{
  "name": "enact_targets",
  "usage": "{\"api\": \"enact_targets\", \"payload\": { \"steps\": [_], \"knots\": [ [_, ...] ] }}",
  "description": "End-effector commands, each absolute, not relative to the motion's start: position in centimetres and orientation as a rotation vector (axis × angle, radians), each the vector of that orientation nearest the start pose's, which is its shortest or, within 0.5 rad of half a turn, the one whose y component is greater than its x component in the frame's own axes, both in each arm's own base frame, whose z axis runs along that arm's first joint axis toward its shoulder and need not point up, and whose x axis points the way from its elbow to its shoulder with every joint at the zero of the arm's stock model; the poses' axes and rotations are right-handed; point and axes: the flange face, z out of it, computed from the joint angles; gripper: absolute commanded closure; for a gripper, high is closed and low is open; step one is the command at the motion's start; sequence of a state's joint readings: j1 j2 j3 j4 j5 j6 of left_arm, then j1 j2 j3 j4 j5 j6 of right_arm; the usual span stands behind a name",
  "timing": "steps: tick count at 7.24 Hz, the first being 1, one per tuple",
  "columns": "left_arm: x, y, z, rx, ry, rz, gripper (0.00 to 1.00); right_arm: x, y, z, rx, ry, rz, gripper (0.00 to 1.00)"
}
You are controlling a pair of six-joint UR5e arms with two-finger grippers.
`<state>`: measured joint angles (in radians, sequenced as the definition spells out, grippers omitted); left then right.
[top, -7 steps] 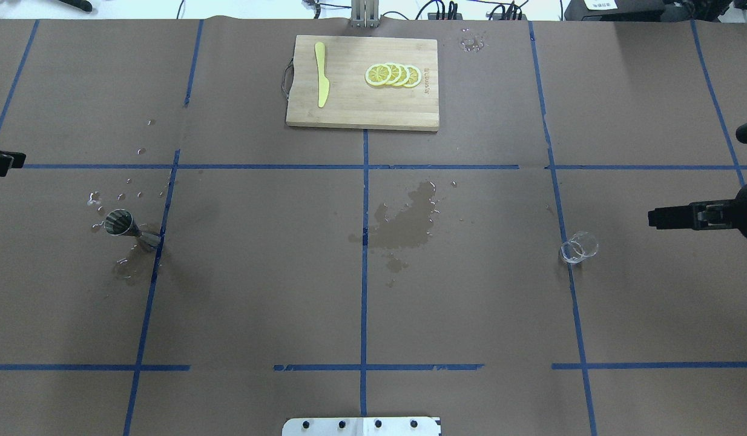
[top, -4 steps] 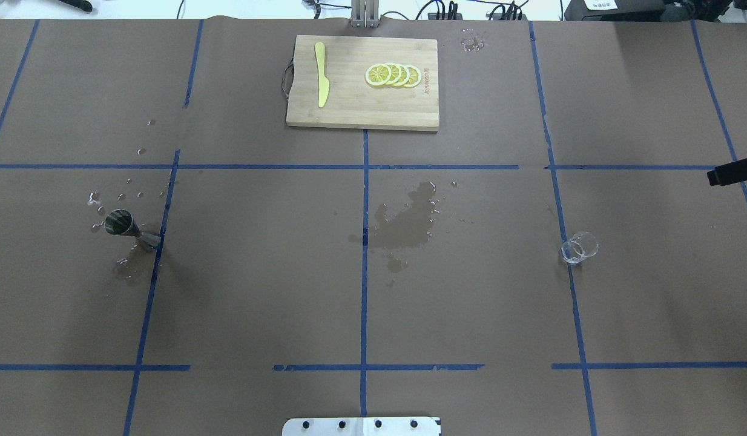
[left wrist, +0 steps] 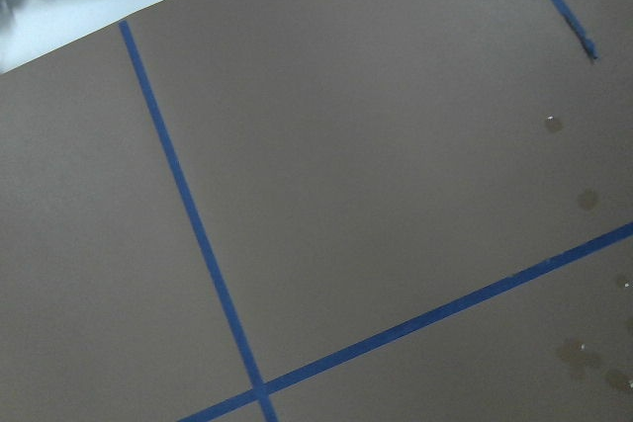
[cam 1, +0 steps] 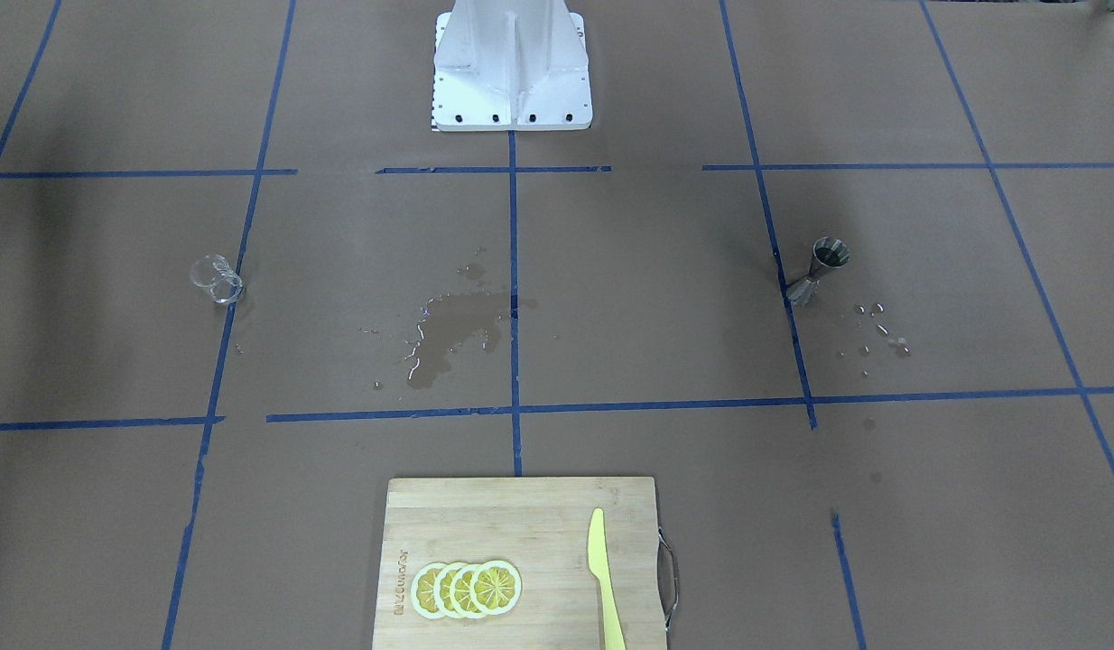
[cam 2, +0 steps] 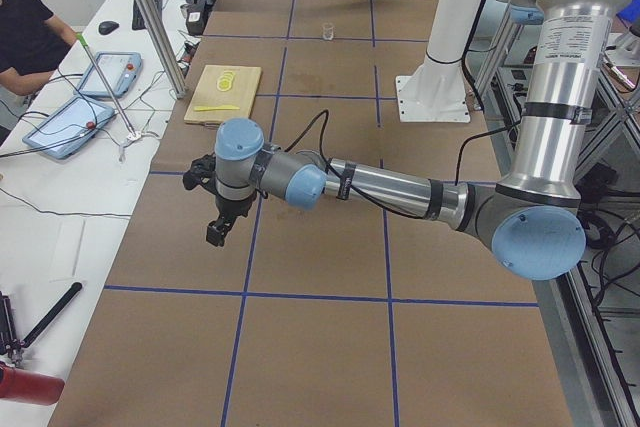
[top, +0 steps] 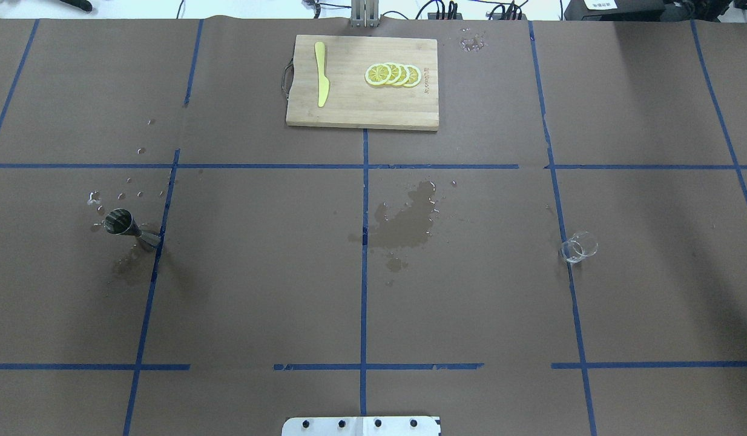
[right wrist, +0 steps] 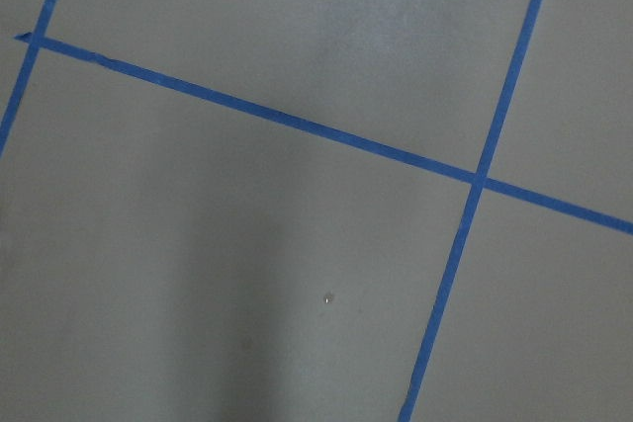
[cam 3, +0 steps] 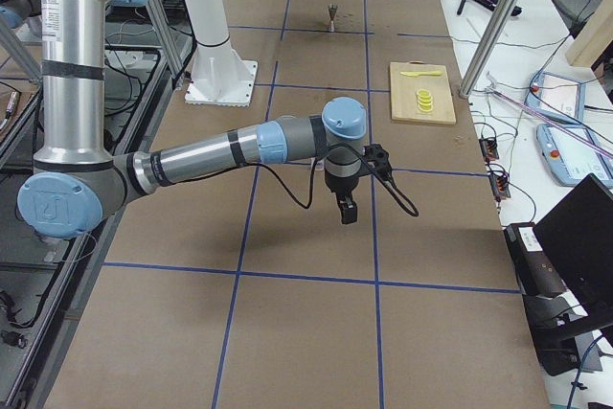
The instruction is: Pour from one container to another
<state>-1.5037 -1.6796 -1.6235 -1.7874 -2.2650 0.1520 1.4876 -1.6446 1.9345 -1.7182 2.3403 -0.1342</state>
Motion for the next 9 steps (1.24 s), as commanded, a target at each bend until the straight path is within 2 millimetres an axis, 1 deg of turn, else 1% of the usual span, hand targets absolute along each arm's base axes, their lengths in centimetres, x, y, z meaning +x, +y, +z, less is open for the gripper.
{"api": "enact_targets", "payload": {
  "steps": [1,2,3,4,5,6,7,8,9],
  "knots": [
    [-5.4,-52.4,62.1,0.328,0.662,0.392,0.00,4.1,-44.7,54.5,0.110,-0.812,-0.227,0.00],
    [-5.5,-50.2,65.1,0.271,0.671,0.365,0.00,4.0,-45.2,55.6,0.091,-0.808,-0.227,0.00],
    [-6.6,-49.7,65.5,0.254,0.688,0.326,0.00,4.1,-45.7,58.1,0.076,-0.816,-0.215,0.00],
    [-6.9,-49.3,65.2,0.214,0.772,0.238,0.00,4.4,-45.6,59.9,0.071,-0.821,-0.202,0.00],
    [-6.8,-48.7,65.3,0.167,0.823,0.162,0.00,4.2,-45.4,60.0,0.069,-0.842,-0.199,0.00],
    [-6.9,-47.6,66.3,0.097,0.835,0.032,0.00,4.3,-45.1,60.3,0.062,-0.841,-0.194,0.00],
    [-6.9,-47.7,64.6,0.070,0.833,-0.095,0.00,4.9,-45.0,60.5,0.064,-0.838,-0.182,0.00],
    [-6.9,-47.8,64.6,0.070,0.832,-0.098,0.00,6.5,-44.7,61.8,0.055,-0.840,-0.136,0.00],
    [-6.8,-48.2,64.6,0.083,0.829,-0.090,0.00,7.7,-44.4,63.2,0.040,-0.843,-0.100,0.00]
  ]
}}
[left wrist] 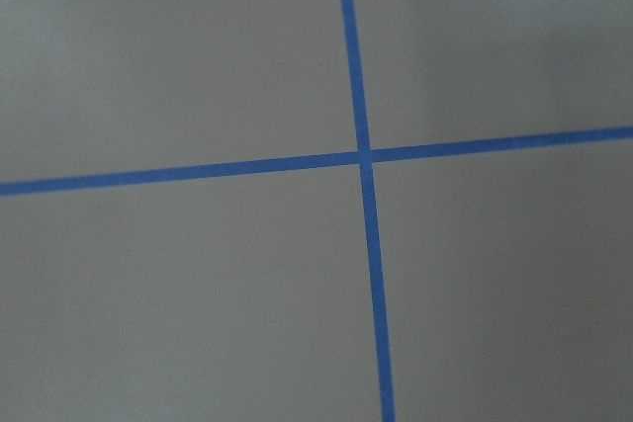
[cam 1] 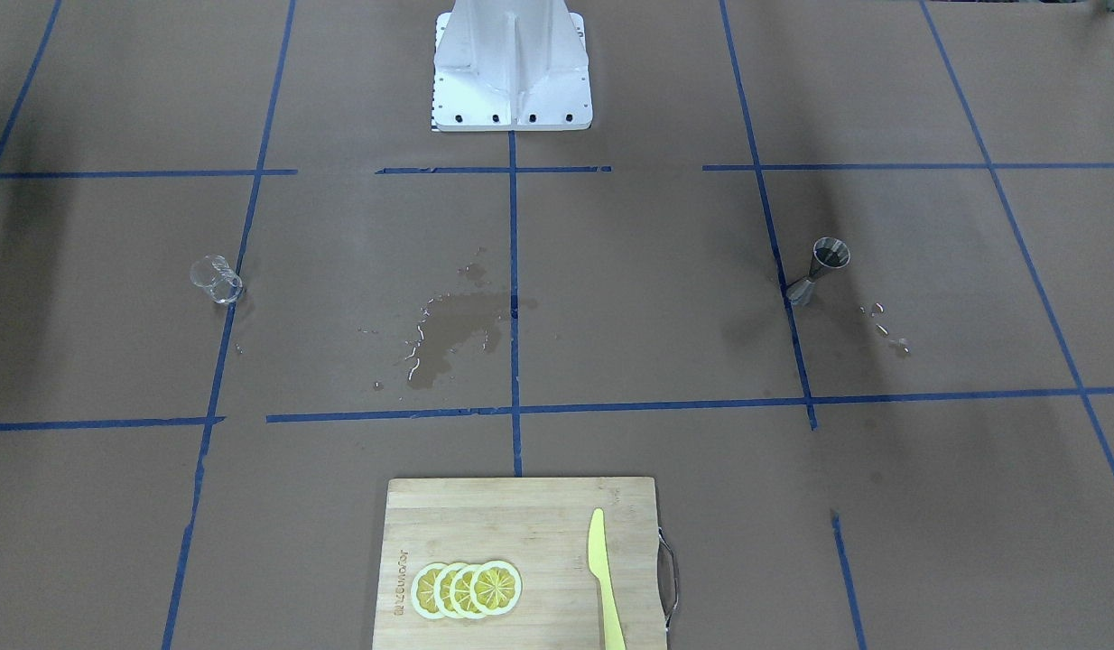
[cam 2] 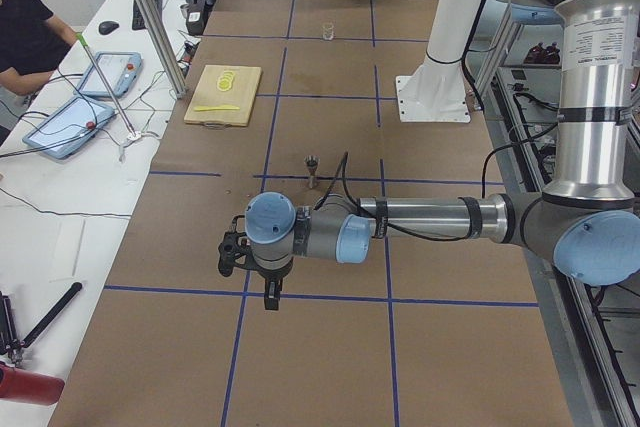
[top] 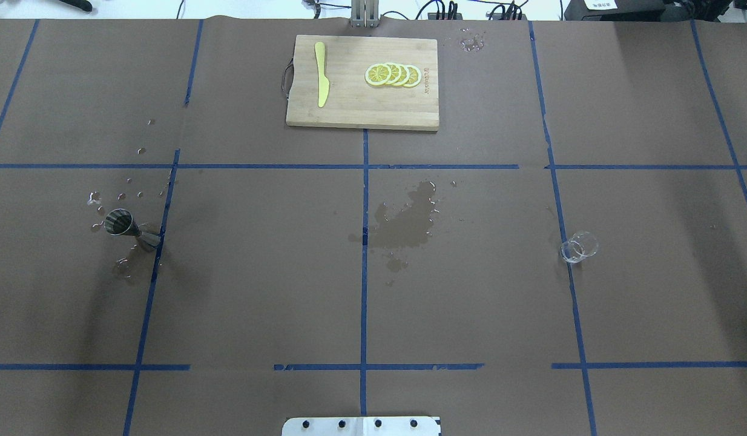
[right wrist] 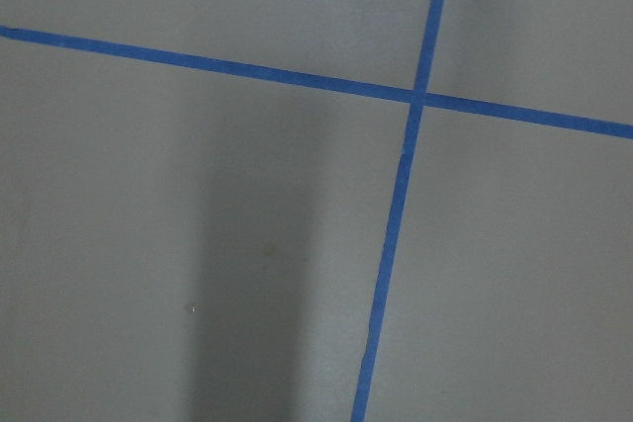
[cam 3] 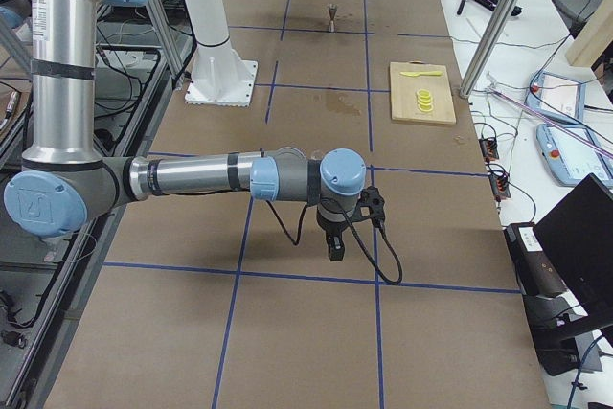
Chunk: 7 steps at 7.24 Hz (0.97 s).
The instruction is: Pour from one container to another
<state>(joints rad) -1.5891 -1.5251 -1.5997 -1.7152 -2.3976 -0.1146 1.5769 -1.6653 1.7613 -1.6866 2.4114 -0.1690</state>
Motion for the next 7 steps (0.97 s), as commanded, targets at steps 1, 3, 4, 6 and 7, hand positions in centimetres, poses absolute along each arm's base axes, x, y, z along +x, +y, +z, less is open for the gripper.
{"api": "enact_targets", "payload": {
  "steps": [1,3,4,6,7],
  "knots": [
    [-6.9,-48.3,64.4,0.116,0.827,-0.075,0.00,8.4,-44.1,64.2,0.029,-0.844,-0.078,0.00],
    [-6.9,-48.1,64.5,0.140,0.828,-0.064,0.00,8.9,-44.2,64.0,0.050,-0.834,-0.052,0.00],
    [-6.9,-48.1,64.5,0.140,0.828,-0.064,0.00,9.1,-44.6,63.0,0.046,-0.833,0.001,0.00],
    [-6.9,-48.2,64.4,0.145,0.828,-0.062,0.00,9.1,-44.8,62.7,0.084,-0.832,0.031,0.00],
    [-6.9,-48.2,64.4,0.145,0.828,-0.062,0.00,9.1,-44.9,63.7,0.107,-0.831,0.027,0.00]
  ]
}}
